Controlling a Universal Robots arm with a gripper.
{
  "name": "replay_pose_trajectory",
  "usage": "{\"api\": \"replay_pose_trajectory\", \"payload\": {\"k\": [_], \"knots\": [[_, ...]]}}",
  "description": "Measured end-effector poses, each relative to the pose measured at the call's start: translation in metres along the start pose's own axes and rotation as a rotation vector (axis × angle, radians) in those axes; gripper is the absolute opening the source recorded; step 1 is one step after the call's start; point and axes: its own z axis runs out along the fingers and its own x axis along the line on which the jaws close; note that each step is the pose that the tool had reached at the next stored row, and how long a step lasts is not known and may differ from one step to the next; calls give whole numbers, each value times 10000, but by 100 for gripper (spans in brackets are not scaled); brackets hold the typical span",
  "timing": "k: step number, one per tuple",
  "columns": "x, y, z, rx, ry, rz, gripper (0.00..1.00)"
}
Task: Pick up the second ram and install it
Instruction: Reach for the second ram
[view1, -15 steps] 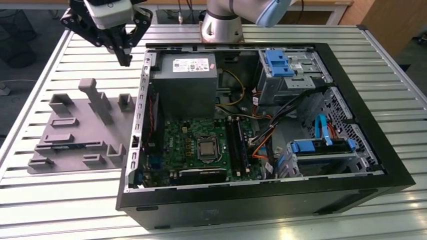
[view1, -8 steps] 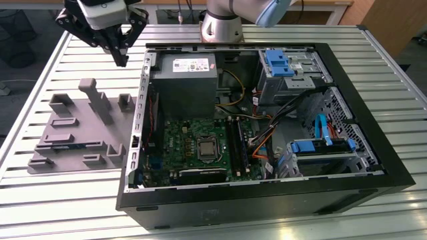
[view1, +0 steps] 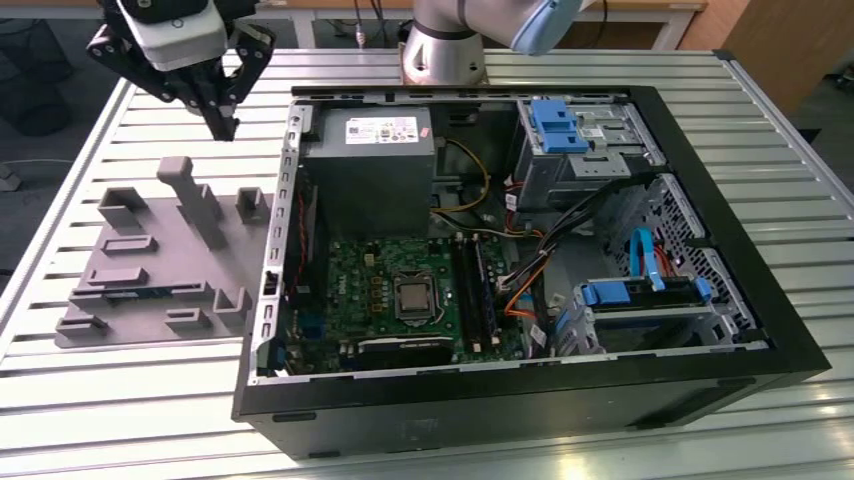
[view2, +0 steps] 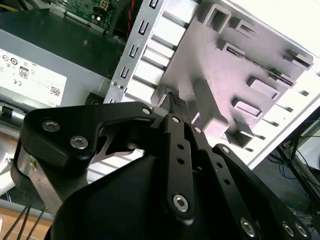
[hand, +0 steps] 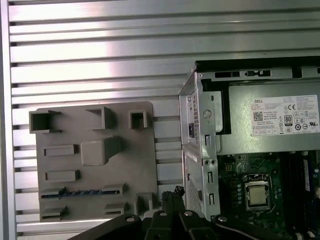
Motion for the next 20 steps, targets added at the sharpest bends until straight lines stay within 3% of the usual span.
{"api": "replay_pose_trajectory", "payload": {"k": [11, 16, 20], "knots": [[334, -53, 41, 4, 64, 2, 11], [434, -76, 73, 8, 114, 5, 11], [439, -76, 73, 8, 114, 4, 11]]}}
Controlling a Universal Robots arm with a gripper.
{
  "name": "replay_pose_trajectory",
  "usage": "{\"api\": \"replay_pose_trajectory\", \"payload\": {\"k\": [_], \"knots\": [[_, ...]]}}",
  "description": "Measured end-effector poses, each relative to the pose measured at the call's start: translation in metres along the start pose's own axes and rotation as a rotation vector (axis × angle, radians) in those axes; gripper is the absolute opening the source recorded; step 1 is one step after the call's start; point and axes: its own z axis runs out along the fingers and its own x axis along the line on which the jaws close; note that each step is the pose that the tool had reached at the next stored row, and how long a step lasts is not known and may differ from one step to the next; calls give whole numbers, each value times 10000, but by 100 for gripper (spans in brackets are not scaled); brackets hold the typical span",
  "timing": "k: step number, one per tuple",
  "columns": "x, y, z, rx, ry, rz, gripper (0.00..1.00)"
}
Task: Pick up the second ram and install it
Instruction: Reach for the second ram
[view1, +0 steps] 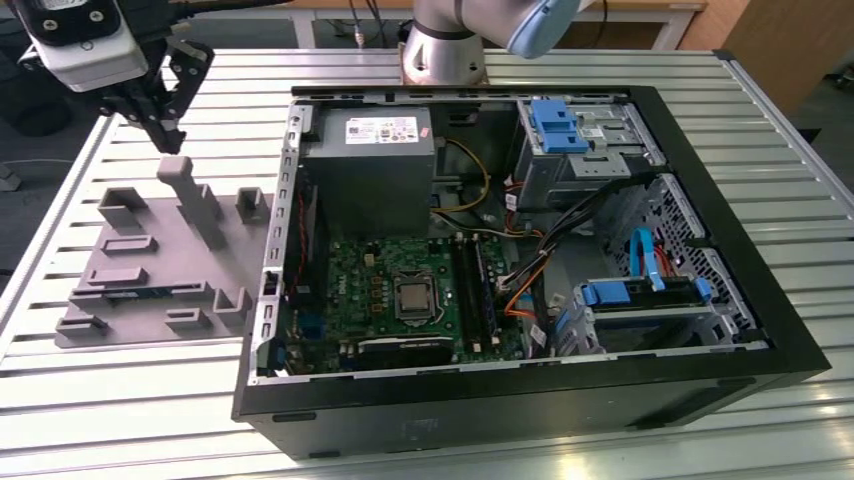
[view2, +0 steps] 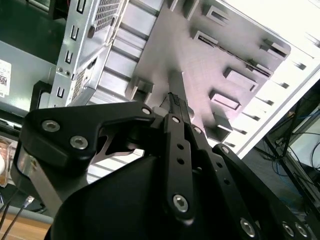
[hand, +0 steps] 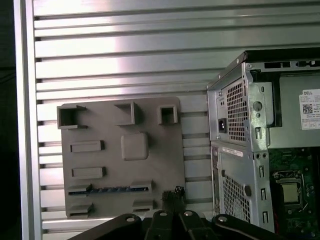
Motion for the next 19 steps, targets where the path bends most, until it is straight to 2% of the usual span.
{"api": "replay_pose_trajectory", "payload": {"k": [2, 6, 9, 13, 19], "knots": [[51, -4, 0, 0, 2, 3, 11], [221, -20, 9, -2, 0, 1, 11], [302, -44, 22, -1, 2, 2, 11], [358, -109, 47, -2, 11, 2, 11], [363, -112, 48, -1, 13, 1, 11]]}}
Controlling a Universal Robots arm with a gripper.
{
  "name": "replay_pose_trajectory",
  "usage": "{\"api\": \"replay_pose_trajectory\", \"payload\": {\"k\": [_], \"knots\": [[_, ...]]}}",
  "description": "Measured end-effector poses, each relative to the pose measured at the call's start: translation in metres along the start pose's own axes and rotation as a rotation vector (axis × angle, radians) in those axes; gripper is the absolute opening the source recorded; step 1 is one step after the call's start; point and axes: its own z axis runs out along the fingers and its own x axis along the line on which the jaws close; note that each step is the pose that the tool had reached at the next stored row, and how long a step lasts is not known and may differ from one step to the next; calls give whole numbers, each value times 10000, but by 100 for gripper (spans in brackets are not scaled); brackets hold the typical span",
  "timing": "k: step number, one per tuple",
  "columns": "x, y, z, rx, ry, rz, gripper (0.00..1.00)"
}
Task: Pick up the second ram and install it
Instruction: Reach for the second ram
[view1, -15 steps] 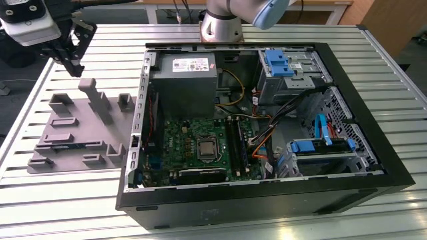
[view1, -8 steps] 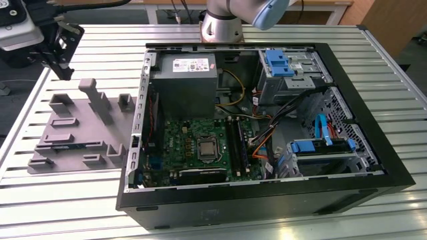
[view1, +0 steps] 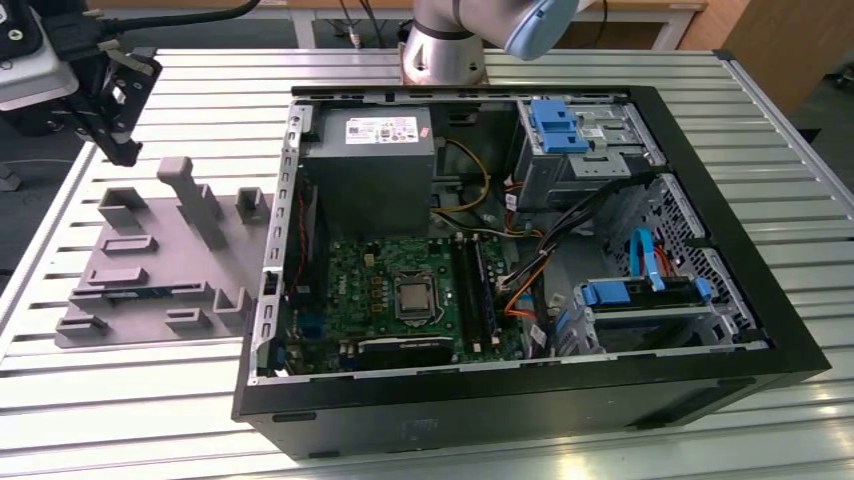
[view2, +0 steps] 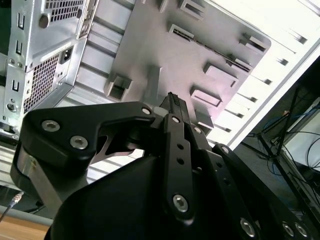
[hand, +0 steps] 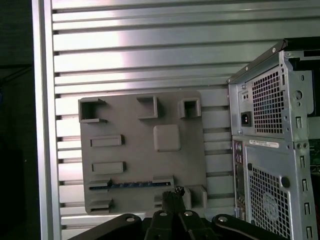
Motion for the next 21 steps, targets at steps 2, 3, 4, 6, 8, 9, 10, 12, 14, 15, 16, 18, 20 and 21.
{"api": "replay_pose_trajectory", "payload": {"k": [2, 3, 4, 6, 8, 9, 10, 12, 14, 15, 16, 18, 20, 21], "knots": [[10, -1, 1, 0, -1, 2, 11], [31, -6, 3, 0, 0, 1, 11], [57, -11, 7, 0, 0, 1, 11], [108, -28, 21, 1, 10, 1, 11], [145, -49, 45, 3, 45, 2, 11], [160, -61, 58, 5, 73, 2, 11], [174, -73, 72, 8, 103, 4, 11], [203, -101, 101, 12, 163, 7, 11], [227, -138, 130, 15, 207, 8, 11], [235, -161, 141, 17, 224, 10, 11], [243, -184, 151, 18, 233, 10, 11], [258, -219, 168, 18, 240, 10, 11], [273, -239, 182, 18, 240, 11, 11], [276, -240, 183, 18, 239, 11, 11]]}}
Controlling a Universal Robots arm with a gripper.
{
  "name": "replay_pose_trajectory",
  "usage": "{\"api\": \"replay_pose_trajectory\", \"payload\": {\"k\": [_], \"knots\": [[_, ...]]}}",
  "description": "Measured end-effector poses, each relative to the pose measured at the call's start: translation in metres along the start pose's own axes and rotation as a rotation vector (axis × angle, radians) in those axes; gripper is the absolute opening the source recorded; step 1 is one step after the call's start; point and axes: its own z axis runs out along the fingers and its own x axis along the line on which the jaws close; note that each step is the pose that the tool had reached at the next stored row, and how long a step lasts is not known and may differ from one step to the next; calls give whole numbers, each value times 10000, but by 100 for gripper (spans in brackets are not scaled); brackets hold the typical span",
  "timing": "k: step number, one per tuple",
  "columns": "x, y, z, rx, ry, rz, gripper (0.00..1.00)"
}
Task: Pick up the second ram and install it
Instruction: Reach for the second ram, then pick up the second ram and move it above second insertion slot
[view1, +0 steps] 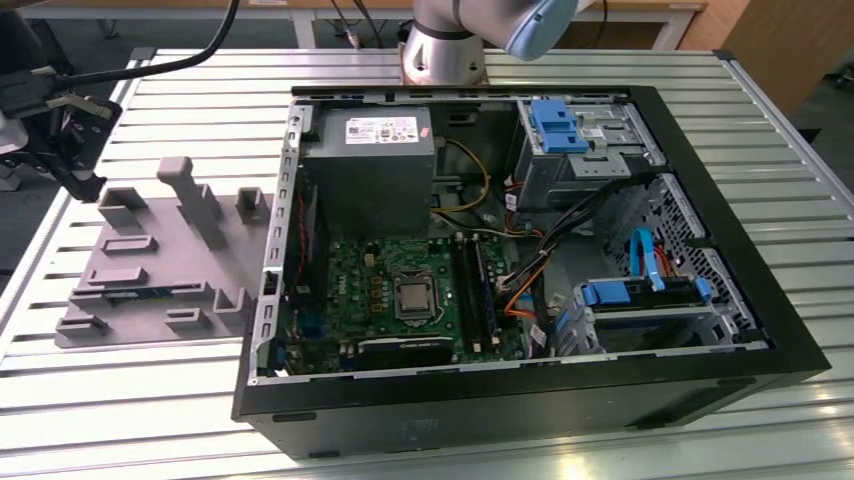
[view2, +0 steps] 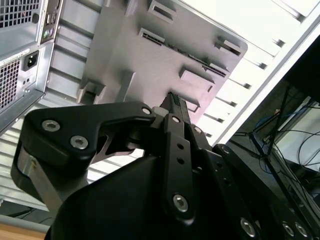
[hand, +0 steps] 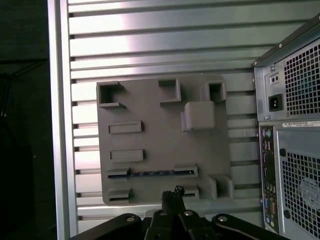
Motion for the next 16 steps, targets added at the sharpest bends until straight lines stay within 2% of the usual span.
{"api": "replay_pose_trajectory", "payload": {"k": [16], "knots": [[2, 0, -1, 5, 7, -143, 11]]}}
